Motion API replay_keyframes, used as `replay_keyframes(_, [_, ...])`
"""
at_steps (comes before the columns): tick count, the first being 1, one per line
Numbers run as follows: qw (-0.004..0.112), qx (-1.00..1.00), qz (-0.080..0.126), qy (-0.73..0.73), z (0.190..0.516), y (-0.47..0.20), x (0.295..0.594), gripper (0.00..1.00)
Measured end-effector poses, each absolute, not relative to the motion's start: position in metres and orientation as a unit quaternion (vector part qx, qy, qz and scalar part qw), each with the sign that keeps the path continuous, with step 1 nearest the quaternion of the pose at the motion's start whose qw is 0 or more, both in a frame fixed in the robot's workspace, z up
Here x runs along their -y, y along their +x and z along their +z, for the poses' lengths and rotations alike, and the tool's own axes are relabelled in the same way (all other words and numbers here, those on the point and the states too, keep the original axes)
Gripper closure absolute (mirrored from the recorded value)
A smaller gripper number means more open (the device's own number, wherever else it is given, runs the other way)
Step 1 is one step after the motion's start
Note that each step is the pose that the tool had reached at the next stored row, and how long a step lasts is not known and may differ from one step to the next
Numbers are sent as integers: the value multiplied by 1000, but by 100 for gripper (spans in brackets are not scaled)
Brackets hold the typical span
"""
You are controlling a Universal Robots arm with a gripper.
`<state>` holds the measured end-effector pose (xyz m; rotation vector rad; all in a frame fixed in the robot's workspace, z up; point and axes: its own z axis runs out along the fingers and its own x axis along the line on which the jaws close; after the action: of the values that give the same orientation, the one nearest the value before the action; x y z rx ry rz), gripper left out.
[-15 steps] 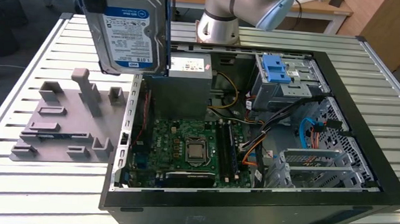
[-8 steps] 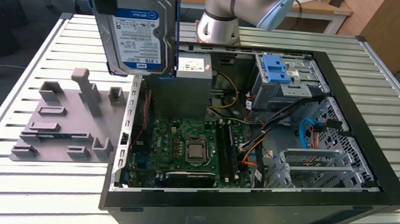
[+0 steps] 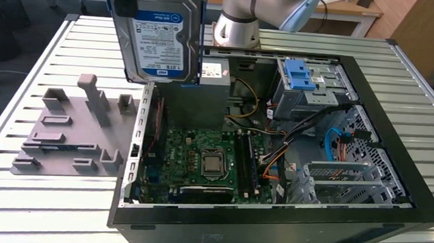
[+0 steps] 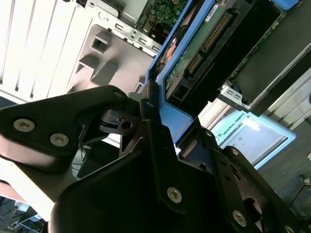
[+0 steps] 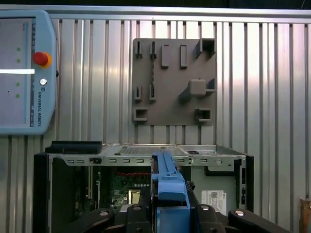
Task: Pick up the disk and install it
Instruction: 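Pick up the disk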
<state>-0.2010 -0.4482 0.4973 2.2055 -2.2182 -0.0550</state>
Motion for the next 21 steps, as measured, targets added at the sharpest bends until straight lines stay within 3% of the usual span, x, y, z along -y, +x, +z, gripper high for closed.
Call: replay_keyframes(21, [7,709,-18,705,497,-162,452,64])
